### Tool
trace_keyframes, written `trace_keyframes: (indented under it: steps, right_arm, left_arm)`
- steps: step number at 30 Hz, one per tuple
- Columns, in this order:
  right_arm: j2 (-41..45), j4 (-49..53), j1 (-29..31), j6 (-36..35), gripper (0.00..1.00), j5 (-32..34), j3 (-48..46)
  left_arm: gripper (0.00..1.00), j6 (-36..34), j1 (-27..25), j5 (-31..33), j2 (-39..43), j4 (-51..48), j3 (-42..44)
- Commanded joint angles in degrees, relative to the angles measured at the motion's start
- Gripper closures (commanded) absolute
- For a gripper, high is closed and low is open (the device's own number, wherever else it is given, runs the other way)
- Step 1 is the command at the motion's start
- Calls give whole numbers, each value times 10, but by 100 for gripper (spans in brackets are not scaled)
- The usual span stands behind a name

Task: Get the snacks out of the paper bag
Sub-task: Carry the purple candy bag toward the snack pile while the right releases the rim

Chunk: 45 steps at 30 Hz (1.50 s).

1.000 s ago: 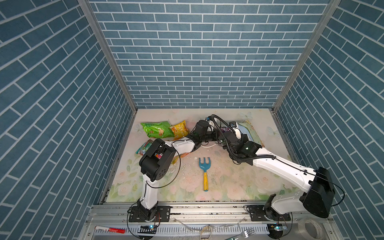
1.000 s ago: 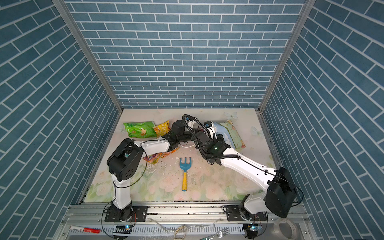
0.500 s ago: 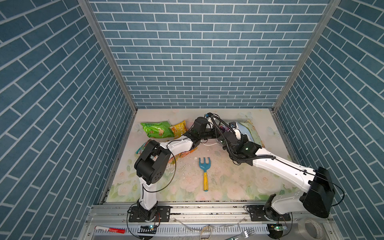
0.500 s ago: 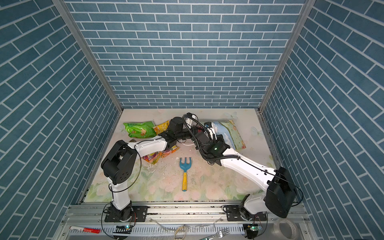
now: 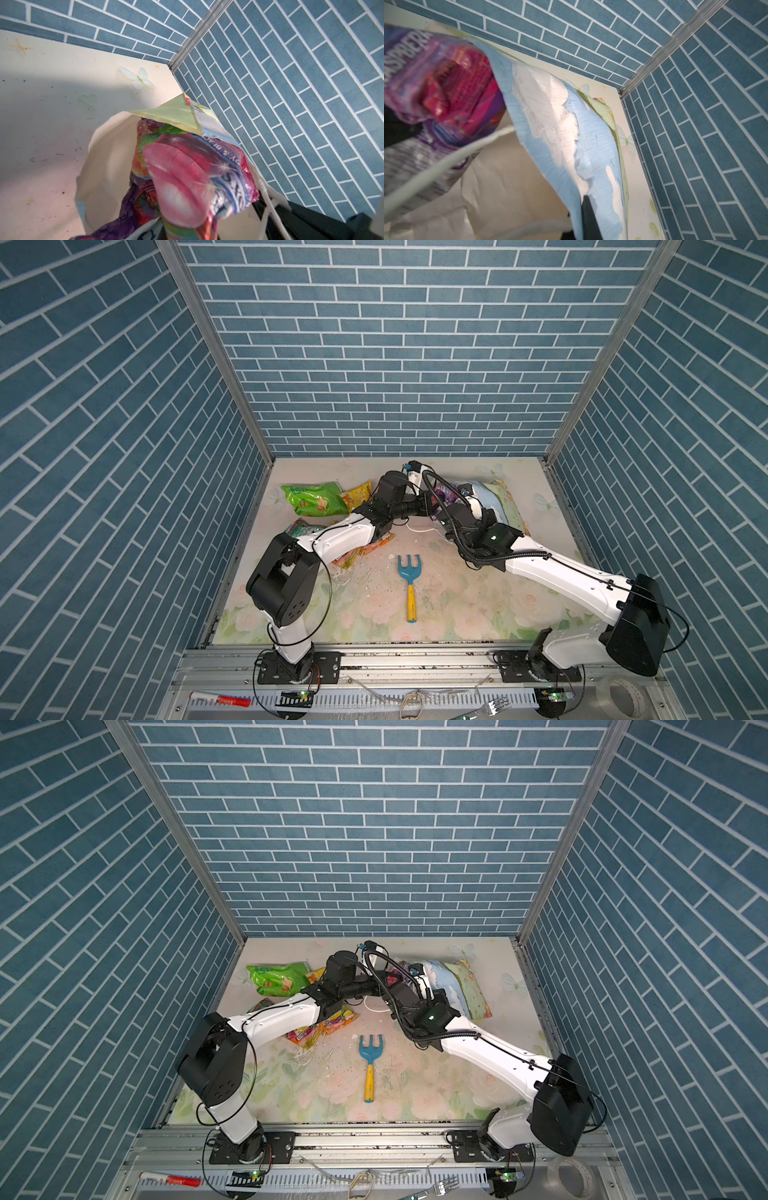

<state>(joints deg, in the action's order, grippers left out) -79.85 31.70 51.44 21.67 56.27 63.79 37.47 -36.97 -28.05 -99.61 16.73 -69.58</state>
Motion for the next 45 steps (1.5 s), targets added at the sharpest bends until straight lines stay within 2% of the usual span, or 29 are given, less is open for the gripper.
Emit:
trace_keyframes:
  steps: [1, 14, 20, 34, 45]
  right_arm:
    - [6, 13, 2, 29, 100, -9, 5]
    - [16, 12, 1, 28, 100, -25, 14]
    - [27, 4, -3, 29, 100, -54, 16]
    - [36, -12, -22, 25, 100, -96, 10]
    - [39, -74, -59, -7, 100, -145, -6]
  left_arm:
    - [100, -19, 5, 9, 31, 18, 7]
    - [100, -35, 5, 19, 76, 5, 37]
    - [100, -41, 5, 24, 94, -8, 42]
    - [100, -67, 5, 74, 132, -66, 58]
    - [100, -80, 14, 114, 127, -121, 48]
